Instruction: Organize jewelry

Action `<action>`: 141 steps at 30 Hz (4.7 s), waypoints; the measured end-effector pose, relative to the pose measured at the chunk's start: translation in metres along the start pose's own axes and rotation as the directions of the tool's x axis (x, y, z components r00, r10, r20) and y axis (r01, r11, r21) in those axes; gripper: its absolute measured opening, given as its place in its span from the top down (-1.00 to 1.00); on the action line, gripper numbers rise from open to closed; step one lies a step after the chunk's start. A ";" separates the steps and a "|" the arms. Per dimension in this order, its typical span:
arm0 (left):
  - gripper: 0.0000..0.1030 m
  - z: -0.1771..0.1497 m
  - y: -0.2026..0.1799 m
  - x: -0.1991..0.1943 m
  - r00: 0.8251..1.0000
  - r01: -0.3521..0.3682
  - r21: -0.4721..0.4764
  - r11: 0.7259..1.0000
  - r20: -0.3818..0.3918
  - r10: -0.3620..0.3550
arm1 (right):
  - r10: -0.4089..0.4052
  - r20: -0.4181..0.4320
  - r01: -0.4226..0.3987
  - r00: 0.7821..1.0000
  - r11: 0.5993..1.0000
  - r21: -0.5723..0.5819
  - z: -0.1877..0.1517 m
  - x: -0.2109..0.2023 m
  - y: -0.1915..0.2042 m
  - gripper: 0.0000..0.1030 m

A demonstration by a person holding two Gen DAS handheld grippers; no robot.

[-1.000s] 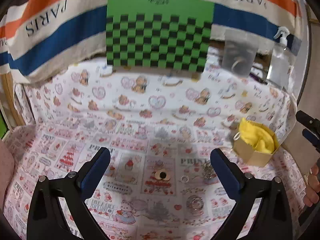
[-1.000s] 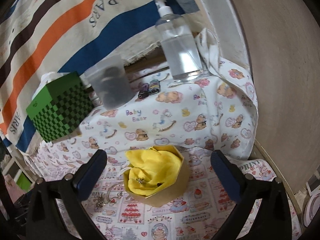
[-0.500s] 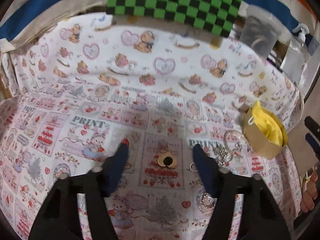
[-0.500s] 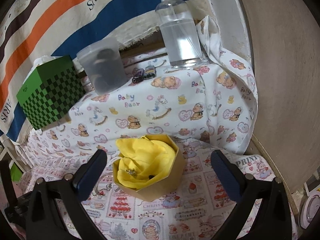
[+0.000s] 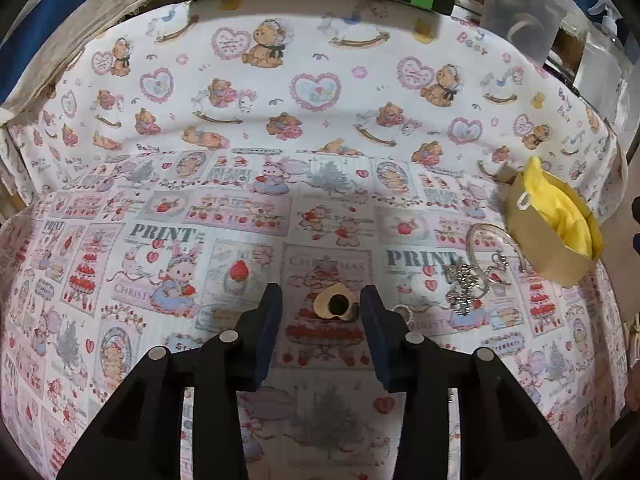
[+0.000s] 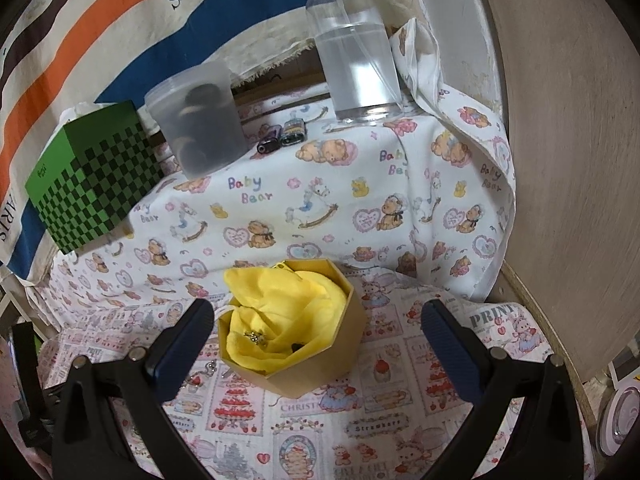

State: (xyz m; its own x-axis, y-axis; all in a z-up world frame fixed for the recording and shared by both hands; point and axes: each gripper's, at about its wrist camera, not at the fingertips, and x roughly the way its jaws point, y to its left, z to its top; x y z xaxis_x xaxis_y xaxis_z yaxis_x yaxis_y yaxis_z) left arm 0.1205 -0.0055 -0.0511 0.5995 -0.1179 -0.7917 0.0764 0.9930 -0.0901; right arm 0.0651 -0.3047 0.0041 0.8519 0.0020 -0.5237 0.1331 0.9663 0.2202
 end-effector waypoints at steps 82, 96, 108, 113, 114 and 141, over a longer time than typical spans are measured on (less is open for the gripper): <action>0.56 0.000 0.066 -0.094 0.923 -0.016 -0.252 0.968 0.369 0.111 | 0.081 -0.429 -0.275 0.900 0.868 -0.413 -0.044 0.068 0.175 0.69; 0.56 -0.005 0.044 -0.103 0.897 -0.049 -0.180 0.982 0.425 0.123 | 0.281 -0.231 -0.344 0.932 0.888 -0.306 -0.032 -0.004 0.126 0.69; 0.56 -0.005 0.051 -0.108 0.898 -0.025 -0.204 0.979 0.426 0.112 | 0.362 0.066 -0.345 0.930 0.919 -0.192 0.005 -0.035 0.065 0.69; 0.56 -0.006 0.050 -0.107 0.895 -0.038 -0.200 0.979 0.429 0.122 | 0.292 0.106 -0.277 0.950 0.951 -0.136 0.007 -0.019 0.040 0.69; 0.56 -0.005 0.050 -0.107 0.896 -0.039 -0.199 0.979 0.427 0.123 | 0.278 0.099 -0.266 0.956 0.957 -0.119 0.005 -0.012 0.034 0.69; 0.56 0.021 -0.054 -0.100 0.918 0.219 0.023 0.976 0.333 -0.214 | 0.247 0.059 -0.253 0.967 0.954 0.160 0.017 0.006 -0.040 -0.95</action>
State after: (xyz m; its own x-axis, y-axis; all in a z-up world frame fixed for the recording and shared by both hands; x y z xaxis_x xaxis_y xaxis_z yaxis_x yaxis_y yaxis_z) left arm 0.0731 -0.0472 0.0456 0.7996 -0.3227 -0.5064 0.2239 0.9427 -0.2472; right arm 0.0735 -0.3476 0.0063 0.8869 0.2251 -0.4034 -0.0079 0.8805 0.4741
